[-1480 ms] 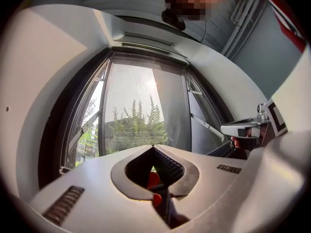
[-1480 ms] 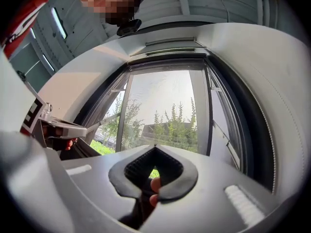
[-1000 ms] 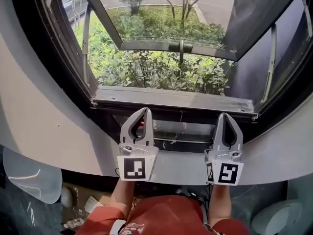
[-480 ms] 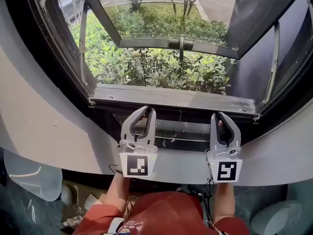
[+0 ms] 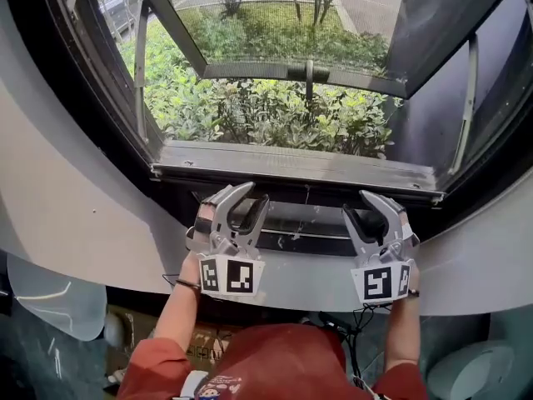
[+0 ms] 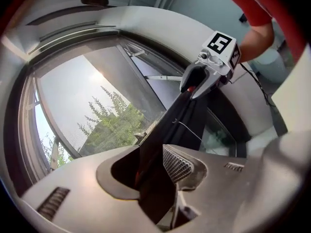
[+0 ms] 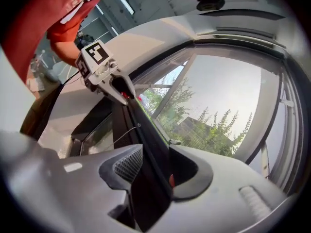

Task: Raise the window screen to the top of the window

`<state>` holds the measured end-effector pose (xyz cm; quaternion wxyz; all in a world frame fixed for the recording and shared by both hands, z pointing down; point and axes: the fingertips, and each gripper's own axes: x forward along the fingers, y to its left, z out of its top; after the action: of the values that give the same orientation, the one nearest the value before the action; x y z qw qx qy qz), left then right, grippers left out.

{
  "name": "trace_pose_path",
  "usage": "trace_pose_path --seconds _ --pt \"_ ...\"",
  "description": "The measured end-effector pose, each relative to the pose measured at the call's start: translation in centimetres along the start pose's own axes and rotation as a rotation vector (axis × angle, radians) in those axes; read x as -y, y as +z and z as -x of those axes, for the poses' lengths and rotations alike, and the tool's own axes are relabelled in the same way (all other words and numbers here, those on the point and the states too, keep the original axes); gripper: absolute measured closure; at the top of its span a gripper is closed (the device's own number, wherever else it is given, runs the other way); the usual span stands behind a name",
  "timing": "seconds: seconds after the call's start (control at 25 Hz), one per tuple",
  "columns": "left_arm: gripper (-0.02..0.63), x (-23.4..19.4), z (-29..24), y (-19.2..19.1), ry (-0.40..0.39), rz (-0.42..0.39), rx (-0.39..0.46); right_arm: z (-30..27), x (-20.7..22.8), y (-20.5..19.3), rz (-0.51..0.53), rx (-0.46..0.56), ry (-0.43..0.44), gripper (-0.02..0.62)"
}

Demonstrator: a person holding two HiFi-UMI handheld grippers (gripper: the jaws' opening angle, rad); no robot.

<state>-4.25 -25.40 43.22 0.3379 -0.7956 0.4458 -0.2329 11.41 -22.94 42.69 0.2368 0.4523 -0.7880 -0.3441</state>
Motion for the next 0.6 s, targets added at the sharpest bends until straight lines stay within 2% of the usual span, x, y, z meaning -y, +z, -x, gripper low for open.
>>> trace_pose_path --seconds 0.2,0.36,0.44,0.6 --pt "0.455 0.7 -0.8 -2.0 -0.069 -0.192 -0.106 -0.6 -1.2 -2.6 0.139 -0.107 0.077 0.411" --pt "0.449 1.1 -1.6 -3.5 -0.109 -0.328 -0.183 -1.1 -1.4 -3.8 0.204 -0.163 0.102 0.408" --pt "0.443 1.0 -1.8 -3.6 -0.112 -0.35 -0.188 -1.2 -1.4 -3.8 0.209 -0.166 0.108 0.408" --pt "0.443 0.9 -1.9 -3.4 -0.114 -0.338 -0.175 -1.1 -1.3 -3.7 0.192 -0.151 0.104 0.41"
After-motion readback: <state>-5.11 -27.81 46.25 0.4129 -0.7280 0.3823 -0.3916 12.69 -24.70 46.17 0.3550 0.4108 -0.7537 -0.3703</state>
